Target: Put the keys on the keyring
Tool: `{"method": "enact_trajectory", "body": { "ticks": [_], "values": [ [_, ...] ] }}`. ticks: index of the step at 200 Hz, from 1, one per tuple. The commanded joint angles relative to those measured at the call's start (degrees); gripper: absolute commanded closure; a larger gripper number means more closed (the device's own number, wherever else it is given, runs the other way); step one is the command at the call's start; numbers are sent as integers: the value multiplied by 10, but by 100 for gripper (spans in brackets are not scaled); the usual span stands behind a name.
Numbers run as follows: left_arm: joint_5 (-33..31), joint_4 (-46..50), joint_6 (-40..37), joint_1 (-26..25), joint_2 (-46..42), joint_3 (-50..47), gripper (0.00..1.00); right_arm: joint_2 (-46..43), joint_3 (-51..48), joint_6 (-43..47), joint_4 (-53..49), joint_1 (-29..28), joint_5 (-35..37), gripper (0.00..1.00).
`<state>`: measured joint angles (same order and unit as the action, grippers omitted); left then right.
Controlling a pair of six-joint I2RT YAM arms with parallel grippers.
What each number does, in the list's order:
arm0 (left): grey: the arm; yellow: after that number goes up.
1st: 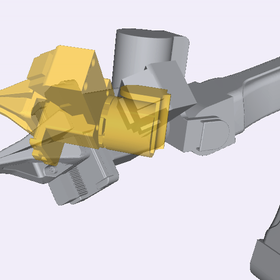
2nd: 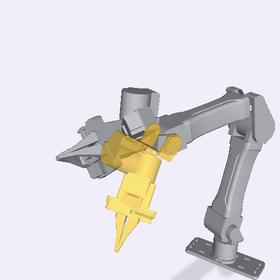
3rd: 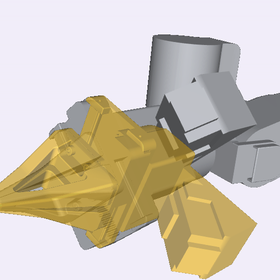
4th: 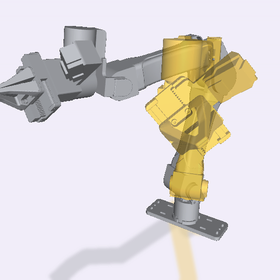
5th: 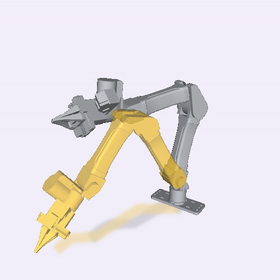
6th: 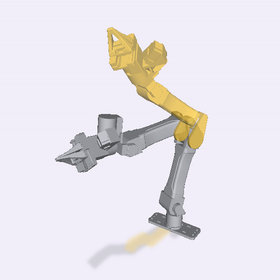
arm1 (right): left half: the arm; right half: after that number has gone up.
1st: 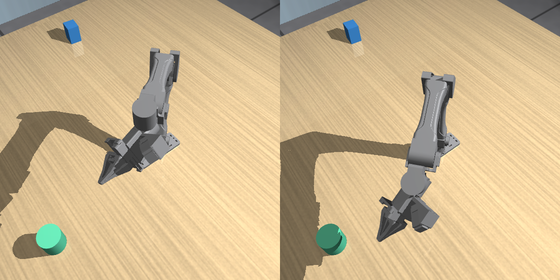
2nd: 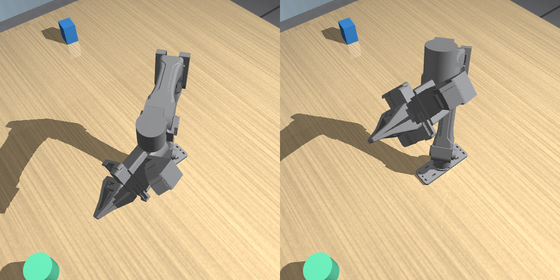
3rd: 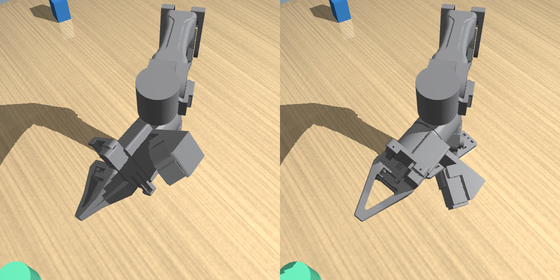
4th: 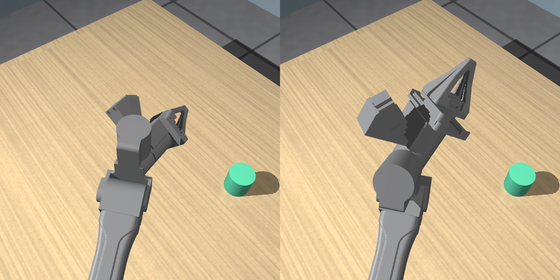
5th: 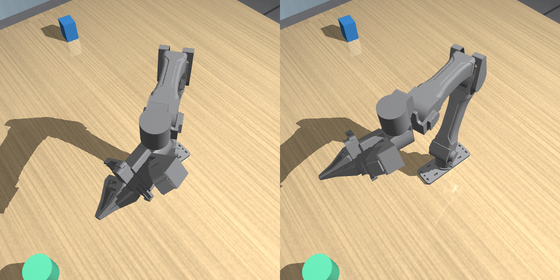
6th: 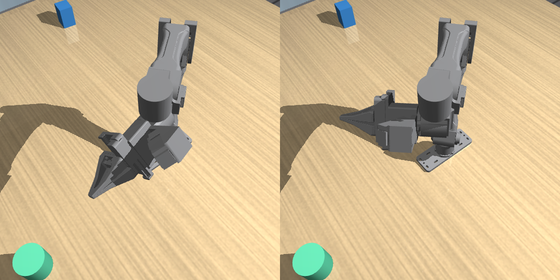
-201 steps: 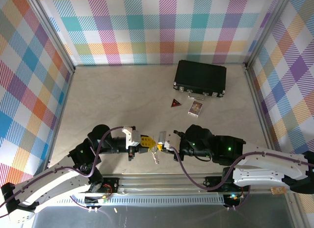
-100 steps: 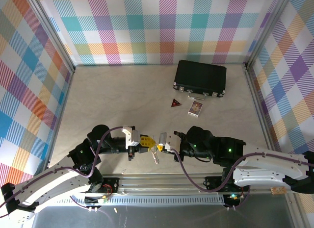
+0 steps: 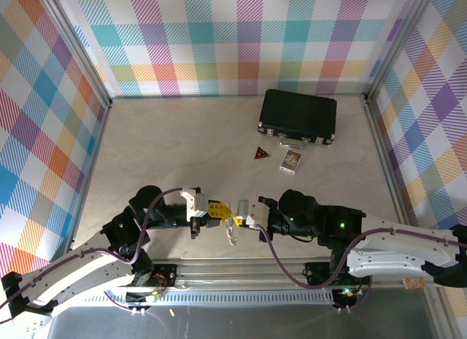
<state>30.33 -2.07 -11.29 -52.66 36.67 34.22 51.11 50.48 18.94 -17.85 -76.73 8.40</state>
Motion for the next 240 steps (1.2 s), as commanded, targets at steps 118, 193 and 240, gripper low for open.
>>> {"method": "enact_trajectory", "body": {
  "ticks": [118, 193, 240],
  "values": [
    [-15, -36, 7, 3, -11, 4, 100, -20, -21, 5, 28, -10, -13, 84],
    [-14, -36, 7, 3, -9, 6, 100, -16, -20, 3, 26, -10, -23, 81],
    [-14, -38, 7, 3, -10, 6, 100, -9, -18, 3, 26, -10, -29, 88]
  ]
}}
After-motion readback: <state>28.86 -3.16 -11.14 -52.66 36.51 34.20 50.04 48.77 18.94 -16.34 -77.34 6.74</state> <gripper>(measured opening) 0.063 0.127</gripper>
